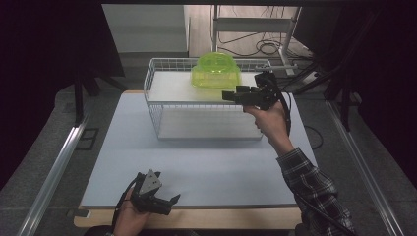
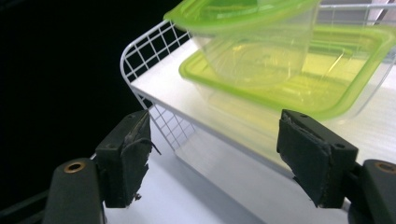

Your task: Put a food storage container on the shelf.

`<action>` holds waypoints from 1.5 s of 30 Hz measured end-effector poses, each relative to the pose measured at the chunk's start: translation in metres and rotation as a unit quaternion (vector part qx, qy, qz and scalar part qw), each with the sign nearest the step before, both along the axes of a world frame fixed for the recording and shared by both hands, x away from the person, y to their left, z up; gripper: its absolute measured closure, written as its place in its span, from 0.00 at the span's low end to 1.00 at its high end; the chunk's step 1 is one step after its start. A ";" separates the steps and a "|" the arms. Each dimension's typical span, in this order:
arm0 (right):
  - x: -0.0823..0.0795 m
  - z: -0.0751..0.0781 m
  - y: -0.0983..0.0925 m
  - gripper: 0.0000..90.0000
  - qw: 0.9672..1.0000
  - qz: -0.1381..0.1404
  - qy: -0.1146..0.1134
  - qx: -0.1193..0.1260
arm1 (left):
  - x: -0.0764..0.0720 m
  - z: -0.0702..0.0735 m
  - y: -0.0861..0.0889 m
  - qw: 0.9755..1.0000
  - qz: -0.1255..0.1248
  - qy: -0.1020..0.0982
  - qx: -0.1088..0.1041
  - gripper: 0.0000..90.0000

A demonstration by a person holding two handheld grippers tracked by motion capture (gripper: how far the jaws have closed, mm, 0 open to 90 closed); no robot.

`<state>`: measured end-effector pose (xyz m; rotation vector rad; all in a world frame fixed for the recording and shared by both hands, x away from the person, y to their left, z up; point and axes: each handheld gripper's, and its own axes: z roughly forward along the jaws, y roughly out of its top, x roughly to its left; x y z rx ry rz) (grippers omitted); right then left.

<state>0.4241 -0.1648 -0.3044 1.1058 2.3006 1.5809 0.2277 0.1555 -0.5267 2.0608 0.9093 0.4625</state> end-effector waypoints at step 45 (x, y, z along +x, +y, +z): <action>-0.064 -0.101 -0.022 0.07 0.996 0.043 -0.022 -0.071 | 0.000 -0.001 -0.001 1.000 -0.004 0.001 0.006 0.00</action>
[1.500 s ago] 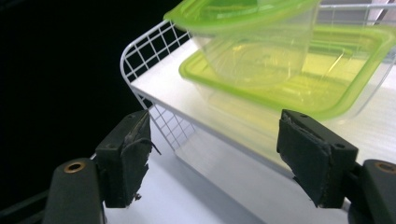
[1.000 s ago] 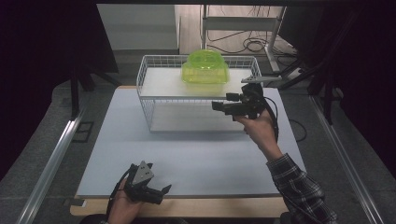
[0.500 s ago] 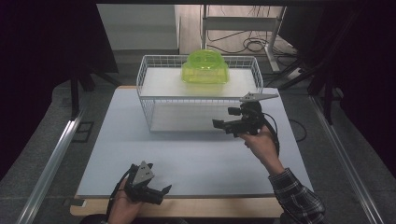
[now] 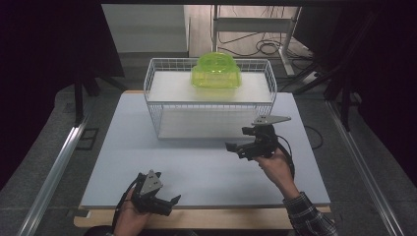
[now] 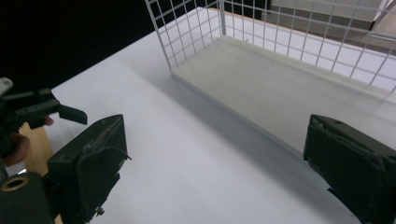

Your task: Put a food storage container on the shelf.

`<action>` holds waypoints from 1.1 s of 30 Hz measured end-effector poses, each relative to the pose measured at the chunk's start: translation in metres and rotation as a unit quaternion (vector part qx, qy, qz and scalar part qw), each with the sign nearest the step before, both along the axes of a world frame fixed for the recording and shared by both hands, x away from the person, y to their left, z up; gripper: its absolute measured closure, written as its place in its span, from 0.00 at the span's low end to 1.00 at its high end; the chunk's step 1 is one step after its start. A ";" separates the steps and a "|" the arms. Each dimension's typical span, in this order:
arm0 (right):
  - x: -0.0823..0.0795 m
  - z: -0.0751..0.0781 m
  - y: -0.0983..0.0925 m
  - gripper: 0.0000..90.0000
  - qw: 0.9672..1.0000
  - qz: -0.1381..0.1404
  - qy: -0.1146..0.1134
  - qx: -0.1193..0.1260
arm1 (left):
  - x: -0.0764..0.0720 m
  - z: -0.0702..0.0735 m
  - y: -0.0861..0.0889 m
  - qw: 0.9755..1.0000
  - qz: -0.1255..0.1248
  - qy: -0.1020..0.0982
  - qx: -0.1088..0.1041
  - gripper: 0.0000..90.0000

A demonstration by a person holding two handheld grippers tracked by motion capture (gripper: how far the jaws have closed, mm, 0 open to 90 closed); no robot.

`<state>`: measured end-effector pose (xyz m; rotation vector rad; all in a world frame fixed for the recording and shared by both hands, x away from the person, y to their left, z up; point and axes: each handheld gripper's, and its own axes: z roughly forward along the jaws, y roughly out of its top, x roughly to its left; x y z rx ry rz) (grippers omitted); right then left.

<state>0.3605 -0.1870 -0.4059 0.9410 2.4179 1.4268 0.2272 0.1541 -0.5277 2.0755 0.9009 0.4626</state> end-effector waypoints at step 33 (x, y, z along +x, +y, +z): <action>-0.043 -0.069 -0.031 0.04 0.999 -0.031 -0.002 -0.037 | 0.002 -0.002 0.003 1.000 0.001 0.004 -0.008 0.00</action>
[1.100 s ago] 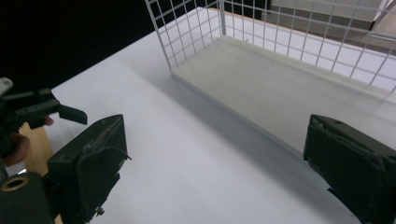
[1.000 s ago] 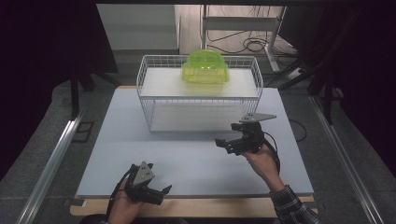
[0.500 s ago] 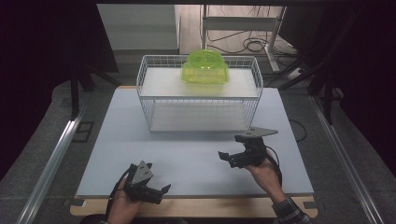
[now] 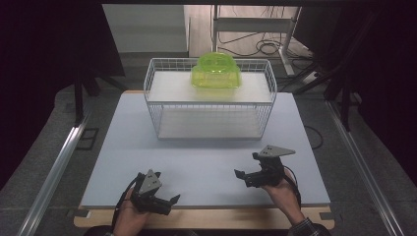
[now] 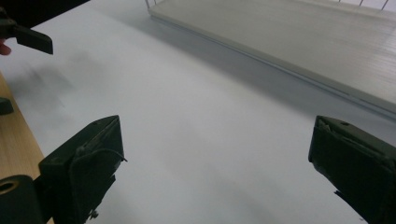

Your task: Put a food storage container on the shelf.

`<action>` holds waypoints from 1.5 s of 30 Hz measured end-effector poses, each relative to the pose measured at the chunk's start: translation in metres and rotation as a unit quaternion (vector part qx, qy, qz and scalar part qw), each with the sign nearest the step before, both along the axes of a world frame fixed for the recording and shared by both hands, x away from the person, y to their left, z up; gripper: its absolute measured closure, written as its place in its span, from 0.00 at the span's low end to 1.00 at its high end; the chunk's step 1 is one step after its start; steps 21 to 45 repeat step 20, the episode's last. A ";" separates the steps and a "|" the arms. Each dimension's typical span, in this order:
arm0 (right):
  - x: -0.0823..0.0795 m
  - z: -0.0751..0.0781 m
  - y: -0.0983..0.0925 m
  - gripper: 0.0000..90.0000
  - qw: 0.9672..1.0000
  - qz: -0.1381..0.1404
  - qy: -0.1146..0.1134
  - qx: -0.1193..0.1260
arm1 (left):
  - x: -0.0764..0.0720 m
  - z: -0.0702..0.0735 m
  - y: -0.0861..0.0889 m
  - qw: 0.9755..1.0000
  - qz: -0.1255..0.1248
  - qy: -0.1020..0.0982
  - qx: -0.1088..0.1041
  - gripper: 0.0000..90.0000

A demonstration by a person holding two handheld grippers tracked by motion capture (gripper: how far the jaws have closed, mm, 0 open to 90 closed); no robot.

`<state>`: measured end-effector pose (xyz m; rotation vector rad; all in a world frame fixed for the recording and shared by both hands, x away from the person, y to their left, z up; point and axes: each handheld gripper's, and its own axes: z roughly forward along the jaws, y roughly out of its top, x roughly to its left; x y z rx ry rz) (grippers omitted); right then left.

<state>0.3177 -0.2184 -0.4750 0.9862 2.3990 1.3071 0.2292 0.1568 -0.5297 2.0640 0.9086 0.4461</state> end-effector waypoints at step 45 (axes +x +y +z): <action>-0.011 -0.027 -0.006 0.02 0.999 -0.014 0.028 -0.042 | 0.001 -0.001 0.000 1.000 -0.002 0.001 0.002 0.00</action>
